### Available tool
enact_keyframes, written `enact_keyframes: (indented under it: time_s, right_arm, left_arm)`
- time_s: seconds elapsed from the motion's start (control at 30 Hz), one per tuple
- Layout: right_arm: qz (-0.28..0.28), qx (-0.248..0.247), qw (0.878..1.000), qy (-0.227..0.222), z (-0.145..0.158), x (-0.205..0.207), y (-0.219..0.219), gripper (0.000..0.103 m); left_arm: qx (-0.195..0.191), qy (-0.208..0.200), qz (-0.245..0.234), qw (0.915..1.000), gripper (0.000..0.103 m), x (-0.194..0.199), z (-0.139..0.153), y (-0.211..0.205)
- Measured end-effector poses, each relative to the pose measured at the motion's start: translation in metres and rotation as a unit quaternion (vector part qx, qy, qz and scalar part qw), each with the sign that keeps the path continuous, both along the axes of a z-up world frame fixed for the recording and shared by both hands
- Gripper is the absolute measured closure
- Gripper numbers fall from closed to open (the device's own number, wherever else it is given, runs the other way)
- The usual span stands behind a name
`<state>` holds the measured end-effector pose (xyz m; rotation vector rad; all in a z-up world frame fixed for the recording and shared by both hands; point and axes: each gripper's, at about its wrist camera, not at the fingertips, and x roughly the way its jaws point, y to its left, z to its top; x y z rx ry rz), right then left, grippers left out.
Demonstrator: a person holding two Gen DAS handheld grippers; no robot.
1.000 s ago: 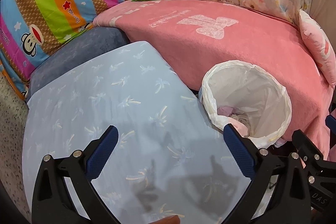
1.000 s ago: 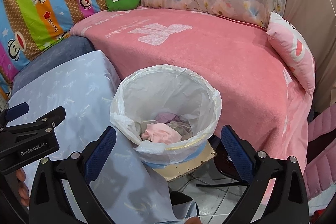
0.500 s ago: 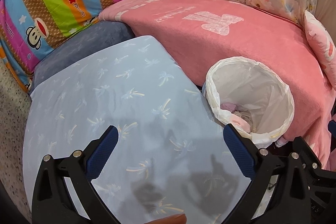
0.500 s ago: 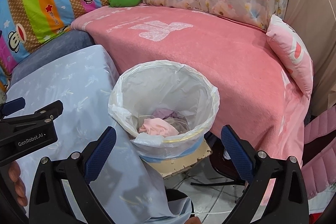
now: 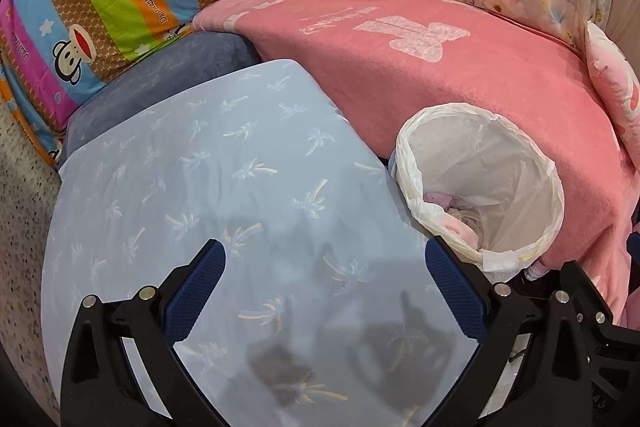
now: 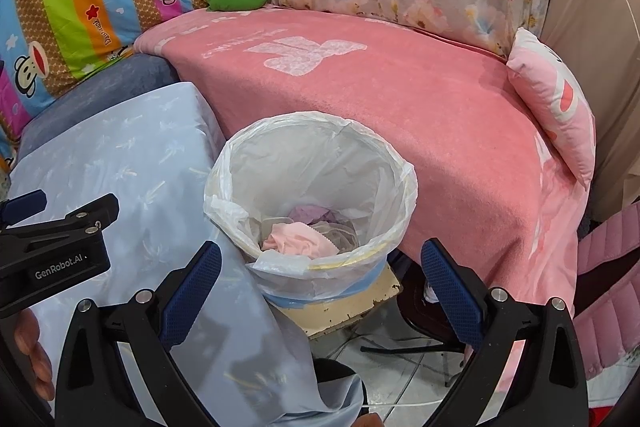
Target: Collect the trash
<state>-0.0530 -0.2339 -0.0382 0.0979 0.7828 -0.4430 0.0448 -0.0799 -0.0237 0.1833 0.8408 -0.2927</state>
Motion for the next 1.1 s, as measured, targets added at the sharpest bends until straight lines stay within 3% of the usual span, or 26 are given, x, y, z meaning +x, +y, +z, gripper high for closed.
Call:
enact_keyframes:
  time_s: [1.1]
  right_arm:
    - [-0.009, 0.002, 1.000, -0.001, 0.0016, -0.0059, -0.0031, 0.006]
  left_arm:
    - [0.016, -0.012, -0.008, 0.9998, 0.007, -0.0099, -0.0017, -0.0051]
